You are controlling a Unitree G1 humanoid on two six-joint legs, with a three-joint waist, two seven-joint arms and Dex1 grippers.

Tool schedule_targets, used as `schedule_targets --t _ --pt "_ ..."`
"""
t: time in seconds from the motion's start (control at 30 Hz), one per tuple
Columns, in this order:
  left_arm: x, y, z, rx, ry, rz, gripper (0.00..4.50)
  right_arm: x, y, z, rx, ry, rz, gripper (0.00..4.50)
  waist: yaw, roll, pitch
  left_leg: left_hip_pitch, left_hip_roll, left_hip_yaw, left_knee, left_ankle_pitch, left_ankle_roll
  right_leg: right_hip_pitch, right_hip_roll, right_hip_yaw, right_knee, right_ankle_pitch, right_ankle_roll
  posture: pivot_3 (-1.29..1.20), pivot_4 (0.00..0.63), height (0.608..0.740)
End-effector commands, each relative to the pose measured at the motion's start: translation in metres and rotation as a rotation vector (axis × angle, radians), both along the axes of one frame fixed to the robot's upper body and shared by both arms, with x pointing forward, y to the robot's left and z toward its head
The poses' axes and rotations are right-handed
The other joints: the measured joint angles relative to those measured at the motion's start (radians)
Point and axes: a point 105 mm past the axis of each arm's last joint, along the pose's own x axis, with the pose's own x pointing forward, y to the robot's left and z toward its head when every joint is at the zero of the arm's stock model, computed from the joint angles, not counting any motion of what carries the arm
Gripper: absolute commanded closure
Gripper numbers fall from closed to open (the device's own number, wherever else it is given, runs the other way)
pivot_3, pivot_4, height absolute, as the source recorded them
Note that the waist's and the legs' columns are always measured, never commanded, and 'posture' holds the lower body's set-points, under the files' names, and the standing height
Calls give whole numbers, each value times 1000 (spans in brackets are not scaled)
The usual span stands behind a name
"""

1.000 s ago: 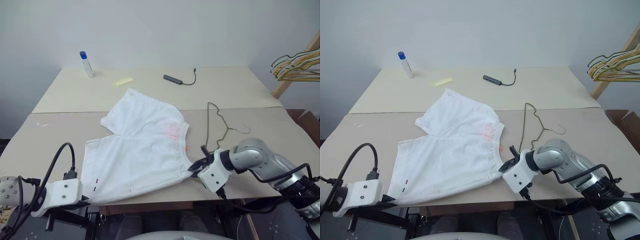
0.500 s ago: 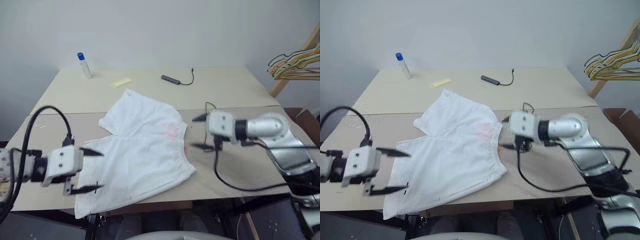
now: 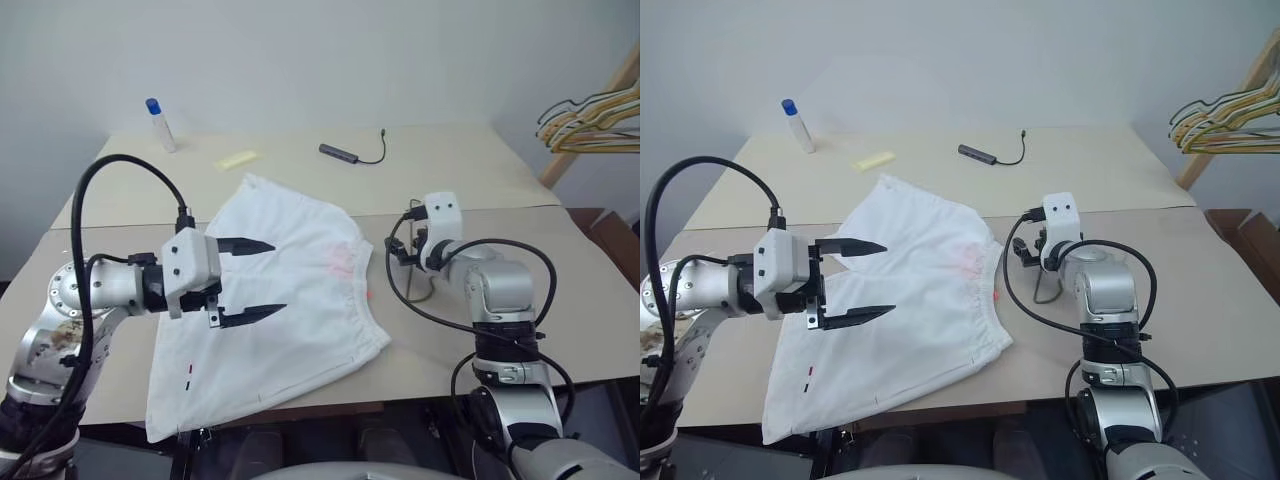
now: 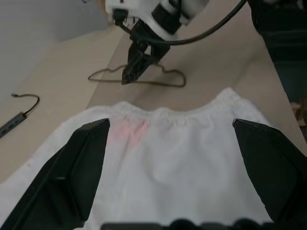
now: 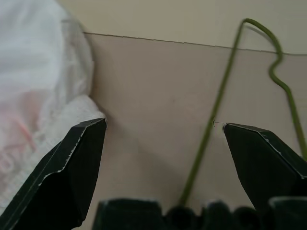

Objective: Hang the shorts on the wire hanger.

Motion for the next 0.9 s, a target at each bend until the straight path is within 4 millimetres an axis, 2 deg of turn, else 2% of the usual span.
schedule_targets --t 0.03,0.3,0.47,0.67,0.77,0.9 --pt "-2 -8 9 -39 -12 -41 35 1 1 0 -31 -9 -10 0 -15 0 0 0 0 0 0 0 0 0 0 0 0 0 0 -36 0 740" --pt "0 -6 14 -60 -18 -46 35 -5 19 -17 -32 20 82 0 -67 0 0 0 0 -1 0 0 0 1 0 1 0 0 0 -27 0 740" --pt "-4 -6 10 -52 -8 -44 35 -9 30 -33 -51 53 136 0 -68 0 0 0 0 -1 0 0 0 1 1 1 0 0 1 -12 0 740" --pt "-6 -5 6 -41 1 -38 35 -11 34 -48 -23 120 137 0 -64 0 0 1 0 -2 0 0 0 2 1 1 0 -1 1 0 0 740" --pt "-5 -5 5 -37 0 -32 0 -14 26 -64 -66 190 89 607 -65 0 0 3 0 -2 0 0 0 4 1 1 0 -1 1 2 0 740" --pt "-5 -5 3 -29 -3 -27 0 -17 20 -76 -79 234 60 1880 -64 -1 -3 4 0 -2 0 0 0 5 1 1 0 -1 1 7 0 740"
